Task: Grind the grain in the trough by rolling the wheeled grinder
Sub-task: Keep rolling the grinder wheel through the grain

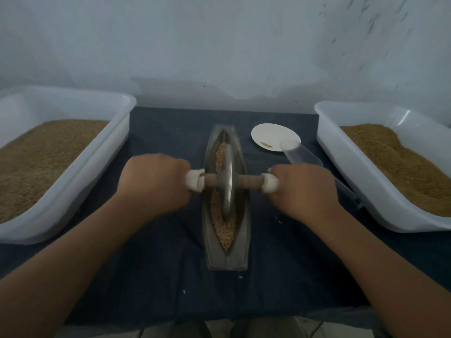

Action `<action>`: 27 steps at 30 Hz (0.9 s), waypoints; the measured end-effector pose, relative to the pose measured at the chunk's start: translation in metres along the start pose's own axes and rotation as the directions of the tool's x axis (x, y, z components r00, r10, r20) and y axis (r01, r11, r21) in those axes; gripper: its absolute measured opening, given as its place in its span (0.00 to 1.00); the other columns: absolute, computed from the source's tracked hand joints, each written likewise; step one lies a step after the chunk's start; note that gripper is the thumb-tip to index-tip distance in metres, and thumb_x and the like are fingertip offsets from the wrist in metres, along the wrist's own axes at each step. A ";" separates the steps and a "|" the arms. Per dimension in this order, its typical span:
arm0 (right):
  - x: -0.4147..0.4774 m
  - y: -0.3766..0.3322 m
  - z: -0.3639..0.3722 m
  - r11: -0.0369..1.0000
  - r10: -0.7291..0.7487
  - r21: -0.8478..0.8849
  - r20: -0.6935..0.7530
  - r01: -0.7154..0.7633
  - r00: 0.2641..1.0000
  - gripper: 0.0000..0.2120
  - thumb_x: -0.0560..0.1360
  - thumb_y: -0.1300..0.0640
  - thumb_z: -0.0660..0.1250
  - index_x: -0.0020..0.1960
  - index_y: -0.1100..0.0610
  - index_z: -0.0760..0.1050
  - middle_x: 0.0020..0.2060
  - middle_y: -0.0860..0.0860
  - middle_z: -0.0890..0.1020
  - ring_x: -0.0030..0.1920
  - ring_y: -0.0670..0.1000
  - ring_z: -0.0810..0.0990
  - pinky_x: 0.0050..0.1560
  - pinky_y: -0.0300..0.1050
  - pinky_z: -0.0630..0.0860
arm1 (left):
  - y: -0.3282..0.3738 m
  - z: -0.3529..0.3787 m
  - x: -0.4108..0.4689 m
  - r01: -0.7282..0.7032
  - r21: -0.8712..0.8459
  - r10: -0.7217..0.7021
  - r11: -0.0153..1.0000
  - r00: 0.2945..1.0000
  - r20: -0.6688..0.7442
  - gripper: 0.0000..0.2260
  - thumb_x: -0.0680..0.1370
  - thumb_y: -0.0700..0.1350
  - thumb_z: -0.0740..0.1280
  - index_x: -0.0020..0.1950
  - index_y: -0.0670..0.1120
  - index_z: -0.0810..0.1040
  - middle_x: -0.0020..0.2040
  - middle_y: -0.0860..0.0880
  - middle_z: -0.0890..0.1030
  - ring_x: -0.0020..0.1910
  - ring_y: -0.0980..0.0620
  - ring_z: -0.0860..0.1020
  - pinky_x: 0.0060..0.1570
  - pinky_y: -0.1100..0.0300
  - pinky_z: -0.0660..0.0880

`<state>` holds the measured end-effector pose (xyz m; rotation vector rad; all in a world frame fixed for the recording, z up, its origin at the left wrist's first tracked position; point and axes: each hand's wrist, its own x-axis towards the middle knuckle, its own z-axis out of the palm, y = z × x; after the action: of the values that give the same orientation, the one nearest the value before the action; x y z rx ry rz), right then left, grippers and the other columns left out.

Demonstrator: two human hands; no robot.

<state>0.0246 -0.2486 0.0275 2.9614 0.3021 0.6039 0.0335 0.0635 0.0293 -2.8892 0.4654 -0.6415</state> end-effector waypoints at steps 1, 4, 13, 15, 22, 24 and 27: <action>0.013 -0.001 0.006 1.000 0.029 -0.012 -0.025 -0.029 0.999 0.18 0.77 0.35 0.61 0.38 0.48 0.72 0.26 0.43 0.68 0.27 0.46 0.67 0.28 0.40 0.58 | -0.001 0.005 0.017 0.029 -0.009 -0.029 1.000 0.999 0.034 0.16 0.69 0.63 0.65 0.32 0.54 0.65 0.29 0.56 0.69 0.27 0.51 0.71 0.30 0.60 0.64; 0.060 -0.004 0.020 0.991 0.137 -0.004 -0.005 -0.137 0.991 0.16 0.78 0.41 0.62 0.39 0.51 0.74 0.28 0.46 0.72 0.29 0.50 0.68 0.30 0.41 0.56 | -0.005 0.016 0.064 0.102 -0.047 -0.099 0.994 0.993 0.071 0.14 0.71 0.62 0.63 0.35 0.53 0.71 0.33 0.54 0.74 0.33 0.47 0.76 0.34 0.57 0.67; 0.007 -0.001 -0.013 0.998 -0.065 0.008 -0.005 0.065 0.998 0.17 0.73 0.35 0.59 0.35 0.47 0.70 0.26 0.43 0.69 0.27 0.46 0.66 0.27 0.40 0.56 | 0.002 -0.003 -0.011 0.062 0.019 -0.063 0.998 0.998 0.022 0.17 0.71 0.61 0.71 0.32 0.56 0.66 0.26 0.57 0.68 0.24 0.59 0.65 0.27 0.64 0.57; -0.012 0.001 -0.020 0.993 -0.106 0.043 -0.003 0.106 0.994 0.15 0.72 0.35 0.60 0.36 0.45 0.70 0.24 0.43 0.69 0.26 0.41 0.66 0.26 0.39 0.57 | 0.001 -0.007 -0.030 0.036 0.014 -0.036 0.999 0.999 -0.006 0.21 0.69 0.61 0.74 0.32 0.57 0.62 0.24 0.57 0.65 0.22 0.59 0.63 0.27 0.65 0.55; 0.056 -0.007 0.005 0.995 0.097 -0.017 -0.005 -0.097 0.995 0.16 0.78 0.42 0.62 0.38 0.52 0.71 0.31 0.48 0.73 0.33 0.56 0.73 0.34 0.44 0.69 | -0.002 0.014 0.047 0.170 -0.064 -0.162 0.983 0.980 0.118 0.12 0.72 0.59 0.66 0.35 0.53 0.73 0.32 0.55 0.74 0.30 0.52 0.72 0.31 0.60 0.63; 0.078 -0.008 0.008 0.994 0.105 -0.008 -0.015 -0.105 0.994 0.08 0.72 0.51 0.62 0.39 0.56 0.70 0.30 0.50 0.73 0.33 0.57 0.75 0.32 0.44 0.66 | -0.004 0.015 0.069 0.203 -0.084 -0.191 0.975 0.972 0.135 0.12 0.72 0.58 0.65 0.36 0.52 0.75 0.34 0.54 0.76 0.33 0.48 0.74 0.33 0.57 0.67; 0.080 -0.006 0.005 0.996 0.083 0.007 0.064 -0.084 0.994 0.08 0.69 0.51 0.61 0.41 0.56 0.72 0.32 0.50 0.75 0.33 0.55 0.76 0.31 0.44 0.66 | 0.000 0.009 0.068 0.183 -0.067 -0.174 0.981 0.978 0.117 0.12 0.74 0.58 0.63 0.36 0.52 0.74 0.34 0.53 0.75 0.32 0.48 0.73 0.34 0.57 0.68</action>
<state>0.0976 -0.2264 0.0526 3.0079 0.1763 0.5172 0.0956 0.0421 0.0478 -3.0447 0.2225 -0.4932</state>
